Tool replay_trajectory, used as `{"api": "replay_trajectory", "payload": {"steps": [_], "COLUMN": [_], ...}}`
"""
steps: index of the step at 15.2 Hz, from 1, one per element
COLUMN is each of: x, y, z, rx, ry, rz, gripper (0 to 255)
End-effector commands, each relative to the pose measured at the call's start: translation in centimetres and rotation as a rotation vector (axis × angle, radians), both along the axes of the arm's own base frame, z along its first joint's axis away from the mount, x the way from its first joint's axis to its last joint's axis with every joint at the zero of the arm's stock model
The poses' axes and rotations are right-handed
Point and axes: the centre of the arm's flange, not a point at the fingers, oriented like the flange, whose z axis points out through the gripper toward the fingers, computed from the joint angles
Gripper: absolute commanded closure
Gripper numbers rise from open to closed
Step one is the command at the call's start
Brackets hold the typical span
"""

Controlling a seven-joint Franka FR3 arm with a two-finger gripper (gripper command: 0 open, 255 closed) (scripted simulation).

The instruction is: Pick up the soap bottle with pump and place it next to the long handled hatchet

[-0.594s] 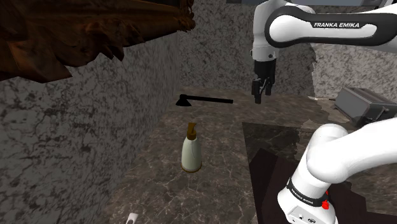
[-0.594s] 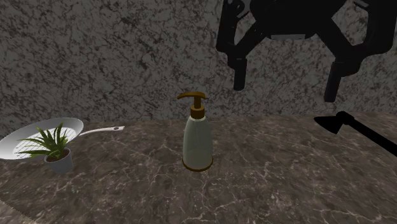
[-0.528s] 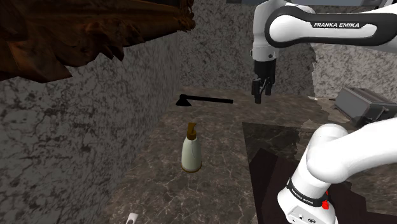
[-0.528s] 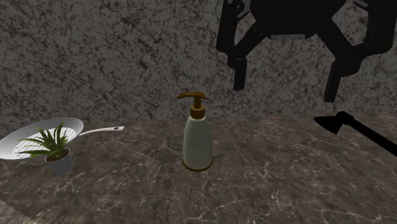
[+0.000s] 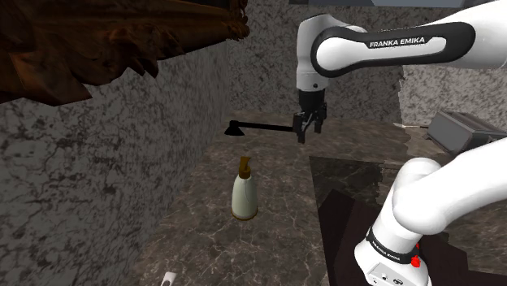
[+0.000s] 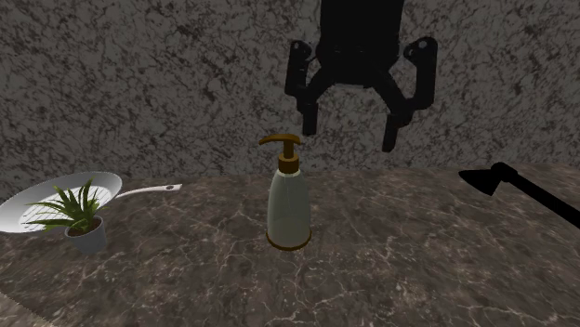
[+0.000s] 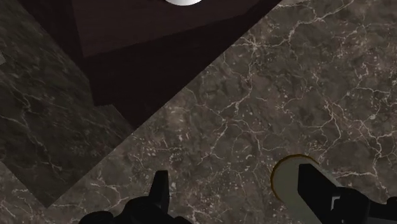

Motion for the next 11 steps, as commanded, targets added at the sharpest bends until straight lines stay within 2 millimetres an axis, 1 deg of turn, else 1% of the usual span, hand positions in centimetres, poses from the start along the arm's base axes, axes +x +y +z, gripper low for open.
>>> {"api": "replay_trajectory", "payload": {"steps": [1, 11], "x": [1.5, 9.6], "y": [1.7, 9.5], "z": [-0.9, -5.2], "rx": [0.008, 0.043], "ry": [-0.014, -0.075], "rz": [-0.018, -0.101], "gripper": [0, 0]}}
